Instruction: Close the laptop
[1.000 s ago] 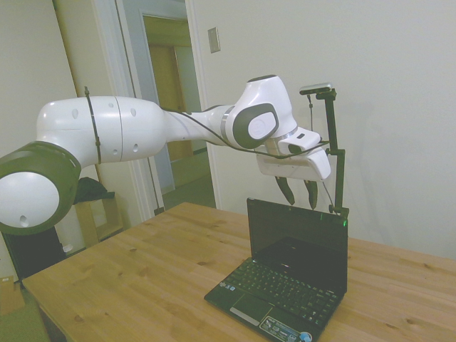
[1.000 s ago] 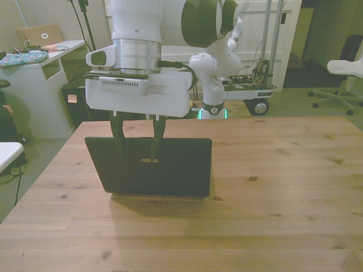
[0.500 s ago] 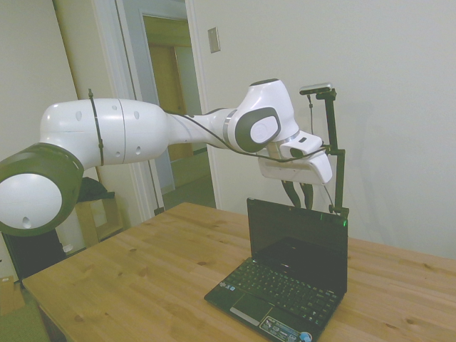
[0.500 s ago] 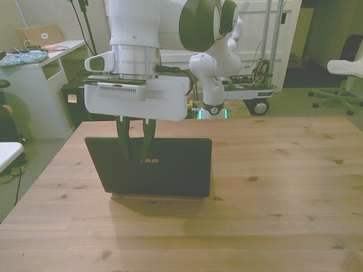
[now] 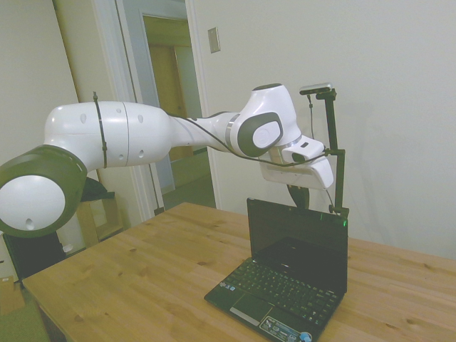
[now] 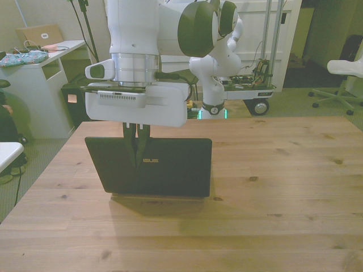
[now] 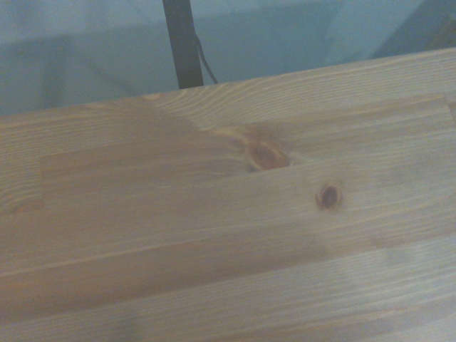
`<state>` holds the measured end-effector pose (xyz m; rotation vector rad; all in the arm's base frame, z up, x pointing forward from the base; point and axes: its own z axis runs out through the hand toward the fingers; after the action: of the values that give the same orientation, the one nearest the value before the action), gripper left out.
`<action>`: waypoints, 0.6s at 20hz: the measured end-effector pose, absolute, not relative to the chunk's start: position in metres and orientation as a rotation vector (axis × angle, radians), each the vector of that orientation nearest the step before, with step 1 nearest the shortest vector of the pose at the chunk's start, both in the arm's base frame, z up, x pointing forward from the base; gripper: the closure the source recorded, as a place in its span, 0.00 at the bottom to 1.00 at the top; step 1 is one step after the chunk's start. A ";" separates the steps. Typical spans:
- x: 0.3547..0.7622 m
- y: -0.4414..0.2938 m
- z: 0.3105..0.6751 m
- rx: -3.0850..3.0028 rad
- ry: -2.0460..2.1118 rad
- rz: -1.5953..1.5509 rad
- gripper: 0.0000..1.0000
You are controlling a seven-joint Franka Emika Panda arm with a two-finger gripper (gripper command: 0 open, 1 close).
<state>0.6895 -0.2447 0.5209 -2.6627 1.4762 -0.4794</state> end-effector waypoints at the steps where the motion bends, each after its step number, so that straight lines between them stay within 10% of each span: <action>1: 0.690 -0.243 0.520 -2.663 1.472 -0.478 1.00; 12: 0.655 -0.208 0.525 -2.607 1.547 -0.381 1.00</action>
<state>0.6555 -0.2076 0.5248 -2.6073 1.5469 -0.3814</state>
